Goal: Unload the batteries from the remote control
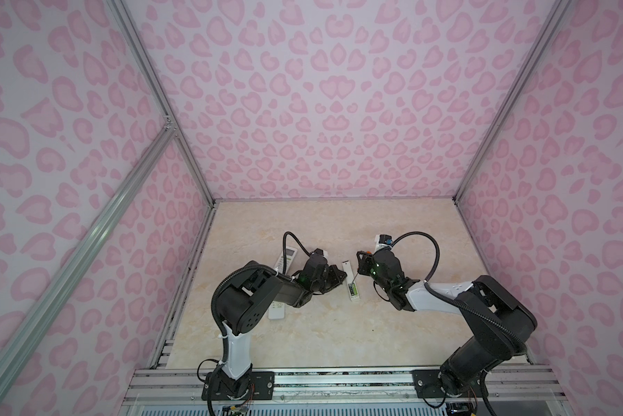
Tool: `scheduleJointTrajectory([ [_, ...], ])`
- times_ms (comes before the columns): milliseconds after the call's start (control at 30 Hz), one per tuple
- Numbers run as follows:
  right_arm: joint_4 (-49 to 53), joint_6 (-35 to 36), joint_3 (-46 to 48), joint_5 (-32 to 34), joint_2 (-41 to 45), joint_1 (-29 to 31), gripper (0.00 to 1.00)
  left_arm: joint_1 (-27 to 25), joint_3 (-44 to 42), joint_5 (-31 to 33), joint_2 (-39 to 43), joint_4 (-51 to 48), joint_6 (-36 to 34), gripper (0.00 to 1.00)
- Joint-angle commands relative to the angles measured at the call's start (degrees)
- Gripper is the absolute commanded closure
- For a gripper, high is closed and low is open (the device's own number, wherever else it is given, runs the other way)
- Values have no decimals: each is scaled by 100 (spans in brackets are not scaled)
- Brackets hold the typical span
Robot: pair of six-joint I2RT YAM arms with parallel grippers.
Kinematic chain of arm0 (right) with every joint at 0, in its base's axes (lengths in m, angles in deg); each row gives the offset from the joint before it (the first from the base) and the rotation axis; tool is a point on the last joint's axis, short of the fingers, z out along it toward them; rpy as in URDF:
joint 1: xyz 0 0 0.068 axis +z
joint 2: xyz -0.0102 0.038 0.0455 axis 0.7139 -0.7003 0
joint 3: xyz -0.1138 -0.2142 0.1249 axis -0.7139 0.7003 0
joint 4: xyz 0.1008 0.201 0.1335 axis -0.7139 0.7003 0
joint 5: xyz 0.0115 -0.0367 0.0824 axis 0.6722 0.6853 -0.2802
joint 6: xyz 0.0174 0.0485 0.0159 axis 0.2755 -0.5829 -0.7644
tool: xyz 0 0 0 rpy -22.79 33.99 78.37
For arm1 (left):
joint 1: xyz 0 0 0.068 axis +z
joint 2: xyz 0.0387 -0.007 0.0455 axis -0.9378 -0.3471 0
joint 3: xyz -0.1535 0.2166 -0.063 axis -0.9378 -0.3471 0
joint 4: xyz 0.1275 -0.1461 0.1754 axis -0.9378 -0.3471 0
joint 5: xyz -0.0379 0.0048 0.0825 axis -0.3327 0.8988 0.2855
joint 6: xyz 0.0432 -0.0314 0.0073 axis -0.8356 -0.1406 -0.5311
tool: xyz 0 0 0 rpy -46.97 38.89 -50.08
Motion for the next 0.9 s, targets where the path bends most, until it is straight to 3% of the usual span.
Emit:
scheduleJointTrajectory([
  [0, -135, -198, 60, -116, -80, -67, 100, -10, 11, 96, -18, -530, -89, 87],
  [367, -588, -727, 336, -365, -244, -389, 100, -17, -6, 114, 48, -557, -95, 87],
  [567, -648, -780, 388, -379, -316, -427, 100, -11, 32, 19, 228, -670, -242, 78],
  [867, -1027, -1087, 485, -610, -504, -551, 100, -61, 123, -120, -41, -569, -131, 78],
])
